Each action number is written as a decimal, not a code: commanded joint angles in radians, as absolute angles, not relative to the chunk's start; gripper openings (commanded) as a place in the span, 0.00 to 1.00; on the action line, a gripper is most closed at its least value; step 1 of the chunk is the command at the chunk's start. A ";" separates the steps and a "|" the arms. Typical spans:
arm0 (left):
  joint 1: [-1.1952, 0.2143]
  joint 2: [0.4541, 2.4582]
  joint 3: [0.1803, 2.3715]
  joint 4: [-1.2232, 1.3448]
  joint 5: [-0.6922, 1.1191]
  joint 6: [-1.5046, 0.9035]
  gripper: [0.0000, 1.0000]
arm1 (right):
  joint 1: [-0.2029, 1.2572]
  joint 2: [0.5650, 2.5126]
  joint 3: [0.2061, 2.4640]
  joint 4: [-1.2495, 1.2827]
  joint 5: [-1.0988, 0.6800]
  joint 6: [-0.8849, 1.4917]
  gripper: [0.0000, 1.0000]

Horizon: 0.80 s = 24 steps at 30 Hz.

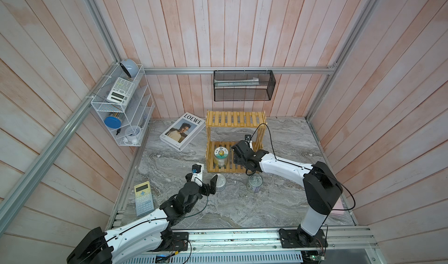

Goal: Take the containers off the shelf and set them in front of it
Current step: 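Pick up a container from the shelf.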

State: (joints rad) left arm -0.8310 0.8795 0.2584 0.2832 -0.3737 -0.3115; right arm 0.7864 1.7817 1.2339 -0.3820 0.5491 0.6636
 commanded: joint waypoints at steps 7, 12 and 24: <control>-0.820 0.870 0.246 0.279 -0.360 -0.308 1.00 | 0.769 1.818 1.258 -0.365 0.517 0.692 0.98; -0.819 0.871 0.246 0.281 -0.362 -0.308 1.00 | 0.769 1.818 1.255 -0.365 0.507 0.689 0.85; -0.820 0.871 0.242 0.280 -0.365 -0.310 1.00 | 0.770 1.782 1.260 -0.389 0.460 0.665 0.71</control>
